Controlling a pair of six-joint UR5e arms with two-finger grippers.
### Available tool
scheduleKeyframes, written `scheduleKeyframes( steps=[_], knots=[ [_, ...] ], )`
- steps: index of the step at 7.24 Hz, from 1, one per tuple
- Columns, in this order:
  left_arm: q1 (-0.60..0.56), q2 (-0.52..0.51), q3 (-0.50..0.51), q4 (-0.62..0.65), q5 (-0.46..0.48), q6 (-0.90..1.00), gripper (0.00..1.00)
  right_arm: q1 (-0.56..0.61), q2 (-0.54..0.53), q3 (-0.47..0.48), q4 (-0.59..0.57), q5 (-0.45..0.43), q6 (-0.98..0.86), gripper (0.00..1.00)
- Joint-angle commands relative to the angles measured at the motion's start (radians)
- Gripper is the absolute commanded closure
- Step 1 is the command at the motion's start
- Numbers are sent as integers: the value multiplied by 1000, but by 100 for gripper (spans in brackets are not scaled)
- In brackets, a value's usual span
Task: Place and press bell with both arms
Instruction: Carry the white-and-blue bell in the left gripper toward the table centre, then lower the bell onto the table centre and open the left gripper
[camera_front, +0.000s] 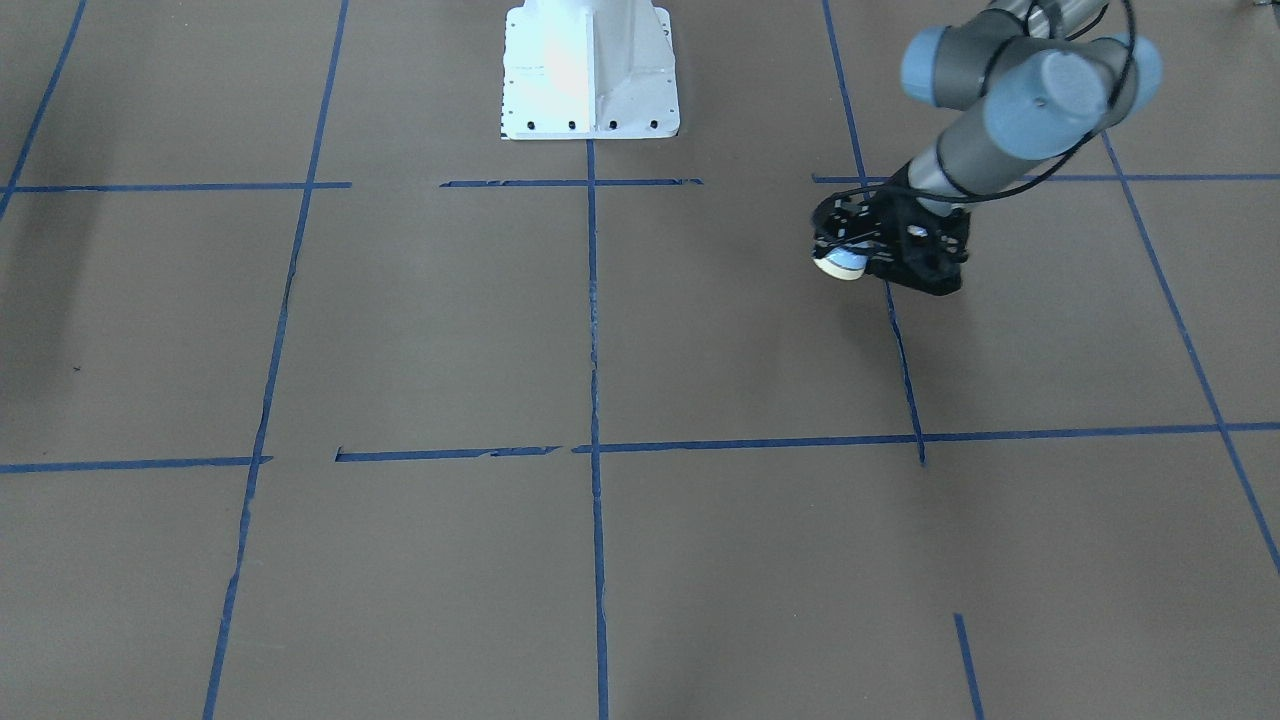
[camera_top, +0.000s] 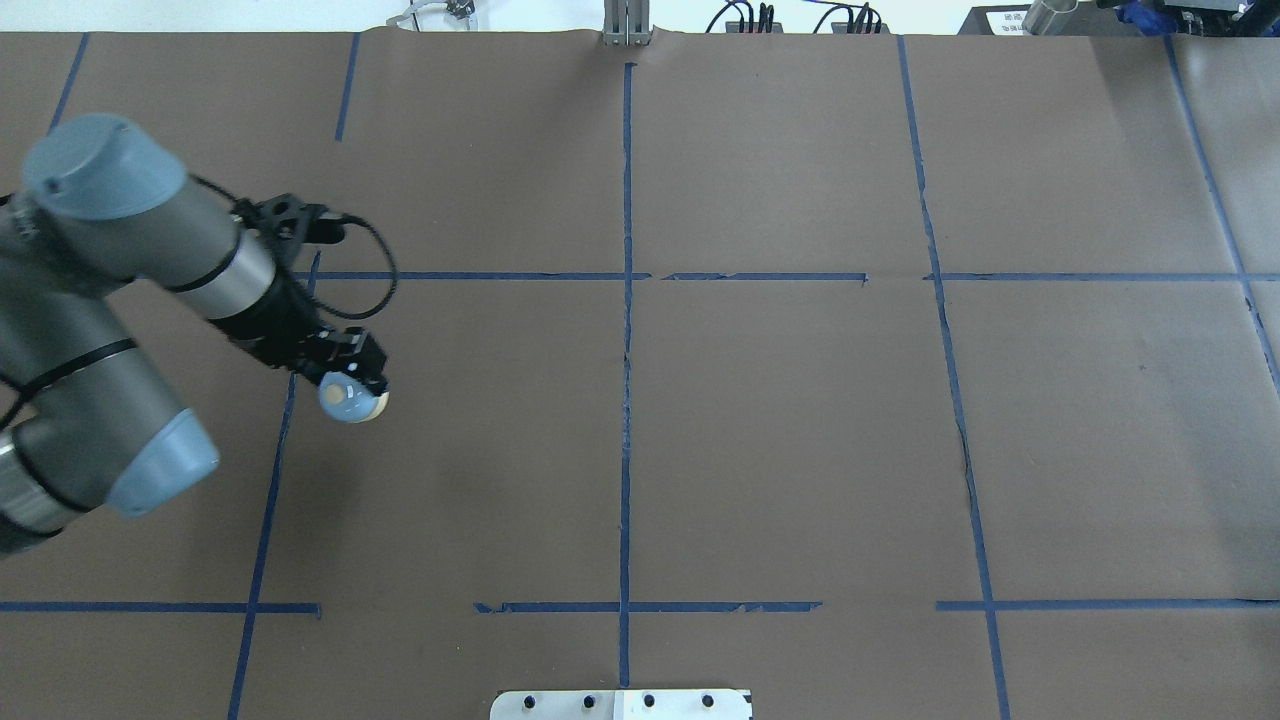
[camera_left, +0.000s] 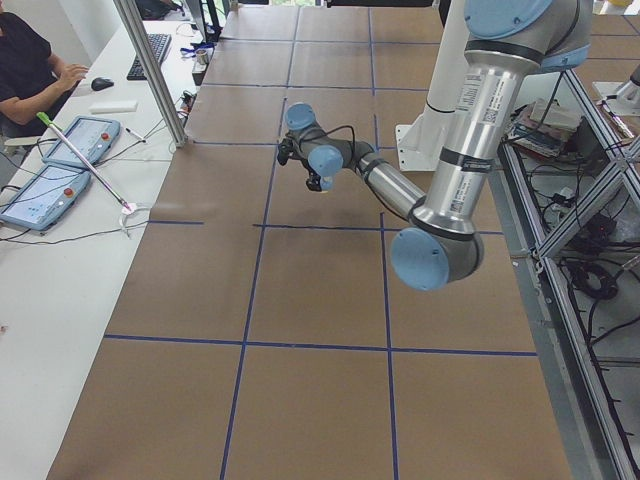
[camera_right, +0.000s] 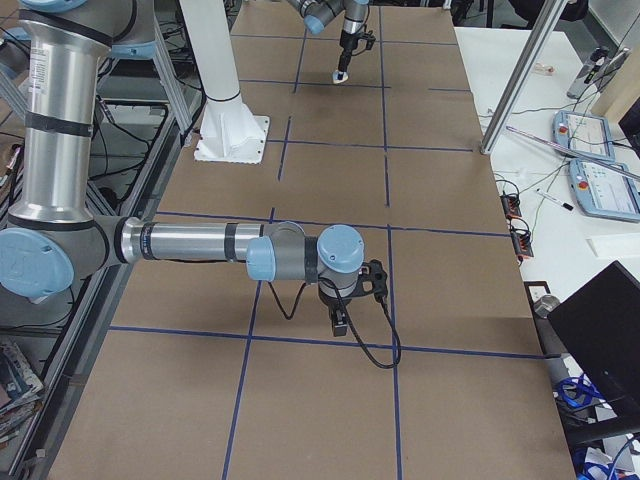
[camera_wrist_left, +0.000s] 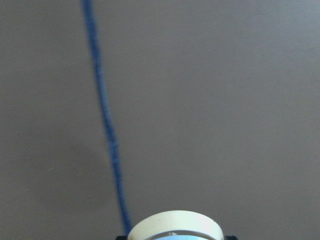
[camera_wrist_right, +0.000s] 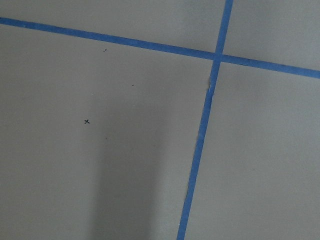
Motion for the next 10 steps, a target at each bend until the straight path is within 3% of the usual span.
scheduleKeyframes(
  steps=[1, 2, 3, 5, 6, 8, 9, 10],
  knots=[
    [45, -293, 235, 111, 46, -89, 91, -5, 0, -8, 0, 0, 0, 0],
    [55, -484, 464, 111, 58, -121, 91, -13, 0, -8, 0, 0, 2, 0],
    [61, -609, 622, 109, 82, -125, 91, -17, 0, -8, 0, 0, 2, 0],
    [97, -655, 699, 103, 96, -150, 84, -21, 0, -8, 0, 1, 3, 0],
    [130, -664, 722, 88, 148, -173, 71, -24, 0, -9, 0, 1, 5, 0],
    [139, -695, 818, -24, 156, -211, 58, -25, 0, -8, 2, 6, 5, 0],
    [138, -716, 839, -29, 156, -211, 57, -25, 0, -8, 0, 7, 6, 0],
    [139, -718, 839, -32, 170, -208, 29, -25, 0, -8, 0, 9, 6, 0]
  ],
)
